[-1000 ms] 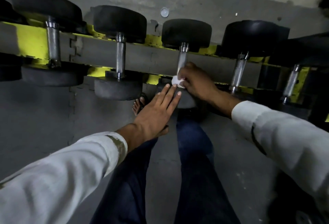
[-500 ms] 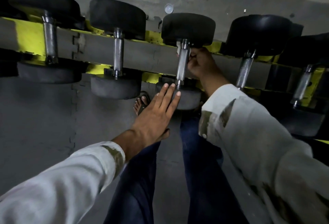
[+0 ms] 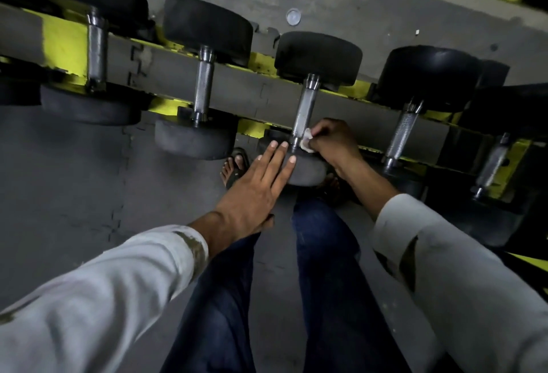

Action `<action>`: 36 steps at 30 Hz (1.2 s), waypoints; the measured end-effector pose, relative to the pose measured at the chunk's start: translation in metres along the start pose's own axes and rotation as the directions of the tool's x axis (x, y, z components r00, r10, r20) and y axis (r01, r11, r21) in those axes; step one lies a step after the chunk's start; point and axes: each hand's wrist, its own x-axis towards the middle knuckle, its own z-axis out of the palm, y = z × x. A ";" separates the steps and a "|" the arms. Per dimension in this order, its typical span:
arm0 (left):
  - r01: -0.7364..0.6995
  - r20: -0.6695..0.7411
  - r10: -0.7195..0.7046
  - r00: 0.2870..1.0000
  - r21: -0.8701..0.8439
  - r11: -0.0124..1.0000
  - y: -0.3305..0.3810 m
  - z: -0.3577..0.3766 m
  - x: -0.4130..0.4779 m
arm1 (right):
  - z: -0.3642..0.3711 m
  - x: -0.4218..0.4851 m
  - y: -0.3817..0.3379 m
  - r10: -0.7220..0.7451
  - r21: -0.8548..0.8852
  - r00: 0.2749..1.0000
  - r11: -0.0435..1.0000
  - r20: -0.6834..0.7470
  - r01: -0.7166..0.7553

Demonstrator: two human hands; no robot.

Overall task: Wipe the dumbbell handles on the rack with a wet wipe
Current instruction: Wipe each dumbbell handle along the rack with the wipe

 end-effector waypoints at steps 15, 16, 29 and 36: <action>0.103 -0.005 -0.103 0.995 -0.044 0.994 0.020 -0.002 0.000 | 0.004 0.033 -0.080 -0.043 -0.484 0.553 -0.544 0.832 0.686; 0.115 -0.006 -0.115 0.993 -0.039 0.993 0.022 -0.001 0.000 | -0.001 0.035 -0.083 -0.096 -0.499 0.514 -0.444 0.852 0.744; 0.074 -0.020 -0.077 0.997 -0.128 0.989 0.018 -0.011 -0.003 | -0.030 -0.006 -0.051 -0.439 -0.524 0.678 0.431 0.590 0.735; -0.076 -0.107 0.060 0.992 -0.154 0.985 0.047 -0.034 0.018 | -0.103 -0.030 -0.005 -0.528 -0.460 0.793 0.648 0.303 0.607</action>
